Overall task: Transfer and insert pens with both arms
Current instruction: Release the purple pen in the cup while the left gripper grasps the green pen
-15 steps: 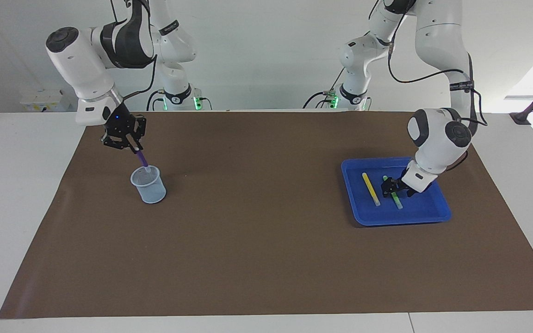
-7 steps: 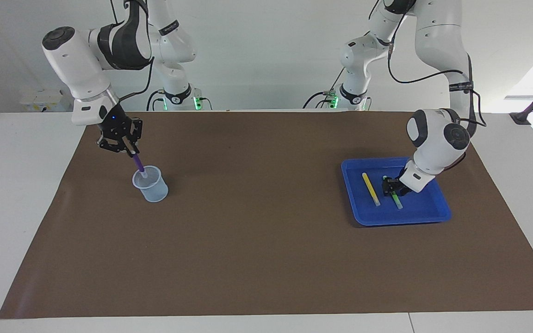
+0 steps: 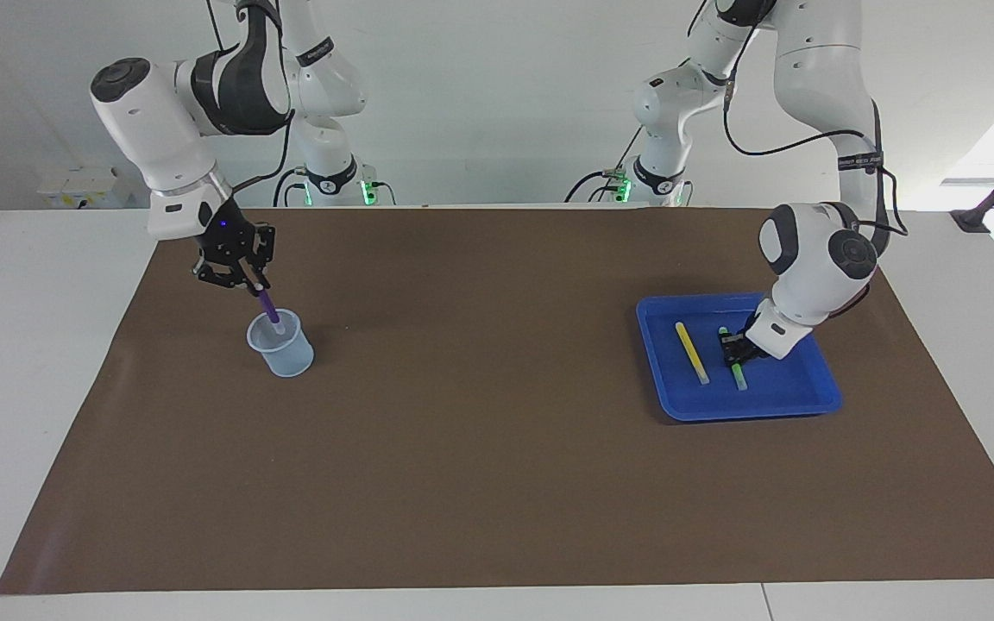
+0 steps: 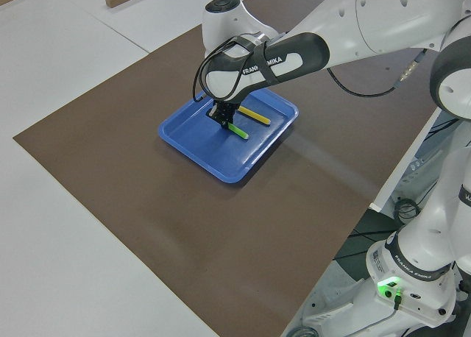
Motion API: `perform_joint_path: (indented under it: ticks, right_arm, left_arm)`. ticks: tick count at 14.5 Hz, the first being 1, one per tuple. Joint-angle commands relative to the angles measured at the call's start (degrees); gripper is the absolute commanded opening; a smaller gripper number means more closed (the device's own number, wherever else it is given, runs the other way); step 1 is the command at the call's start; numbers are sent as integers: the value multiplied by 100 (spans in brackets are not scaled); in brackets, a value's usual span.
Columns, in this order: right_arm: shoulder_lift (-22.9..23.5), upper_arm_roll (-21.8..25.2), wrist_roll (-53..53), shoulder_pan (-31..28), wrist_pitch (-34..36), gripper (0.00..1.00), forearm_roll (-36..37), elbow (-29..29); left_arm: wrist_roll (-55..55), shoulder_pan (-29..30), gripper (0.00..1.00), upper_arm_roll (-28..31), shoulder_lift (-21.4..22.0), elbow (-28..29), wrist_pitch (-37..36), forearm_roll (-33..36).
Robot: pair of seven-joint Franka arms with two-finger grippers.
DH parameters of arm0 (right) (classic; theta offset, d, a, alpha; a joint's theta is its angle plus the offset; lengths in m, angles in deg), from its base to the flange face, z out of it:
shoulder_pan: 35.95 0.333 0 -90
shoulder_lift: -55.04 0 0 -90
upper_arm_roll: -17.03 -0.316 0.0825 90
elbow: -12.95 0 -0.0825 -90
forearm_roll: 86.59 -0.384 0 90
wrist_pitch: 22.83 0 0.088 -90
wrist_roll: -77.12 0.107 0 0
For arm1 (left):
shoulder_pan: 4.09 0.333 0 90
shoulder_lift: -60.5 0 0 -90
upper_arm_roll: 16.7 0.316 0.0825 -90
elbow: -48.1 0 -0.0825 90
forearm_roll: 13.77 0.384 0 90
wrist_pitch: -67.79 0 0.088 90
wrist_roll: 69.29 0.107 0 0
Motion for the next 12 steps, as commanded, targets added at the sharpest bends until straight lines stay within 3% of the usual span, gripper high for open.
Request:
perform_joint_path:
  ticks: [1,2,4,6,8,12]
  right_arm:
    - [-31,-37,-200,-65,-101,86,-133,56]
    - [4,-45,-218,-82,-57,100,-133,-31]
    - [48,-54,-131,-30,275,100,-141,-469]
    - [354,-124,420,-21,1099,100,-168,-1311]
    - [435,-133,1709,119,1507,100,-605,-1579]
    - [417,-133,4505,541,1499,100,-1784,-1597]
  left_arm:
    - [-49,-21,0,16,-76,-286,-347,115]
    - [-67,-21,0,16,-102,-400,-444,89]
    - [-76,14,0,-1,-129,-594,-716,54]
    - [-84,-12,0,-2,-138,-883,-1102,-208]
    - [-285,-30,0,-1,-129,-1235,-1576,-473]
    - [-1452,-65,0,-177,-77,-1903,-2482,-1104]
